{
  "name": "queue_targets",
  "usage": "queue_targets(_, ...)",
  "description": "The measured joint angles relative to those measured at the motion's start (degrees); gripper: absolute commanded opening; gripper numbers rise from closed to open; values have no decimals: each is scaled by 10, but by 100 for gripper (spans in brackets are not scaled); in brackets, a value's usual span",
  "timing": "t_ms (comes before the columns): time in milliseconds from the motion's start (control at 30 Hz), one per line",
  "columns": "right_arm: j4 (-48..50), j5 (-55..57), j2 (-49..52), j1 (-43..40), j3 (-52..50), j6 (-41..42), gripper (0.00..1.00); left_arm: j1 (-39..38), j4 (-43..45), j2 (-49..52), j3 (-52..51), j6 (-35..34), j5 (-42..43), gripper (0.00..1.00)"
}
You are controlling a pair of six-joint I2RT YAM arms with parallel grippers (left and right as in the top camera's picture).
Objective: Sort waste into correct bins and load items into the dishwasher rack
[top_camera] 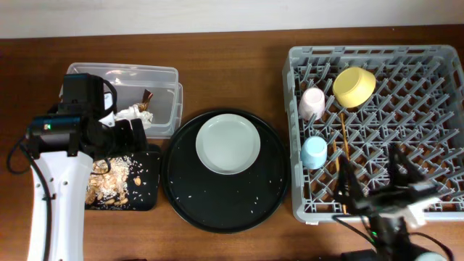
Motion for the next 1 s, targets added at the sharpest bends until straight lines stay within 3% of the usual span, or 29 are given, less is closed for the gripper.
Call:
queue_targets(67,83,16,-22,0,-89,0,98,0,0,0,0,0,0,99)
queue_targets(233,74,39,-29,0,-214,-2,98,0,0,0,0,0,0,99)
queue_targets(400,-31,45,-31,-1,-222,-74,98,0,0,0,0,0,0,99)
queue_targets(500,-31,47,-31,-1,-222,-150,98,0,0,0,0,0,0,99)
queue_targets(1000,-31,47,-31,-1,-222,-170,98,0,0,0,0,0,0,99)
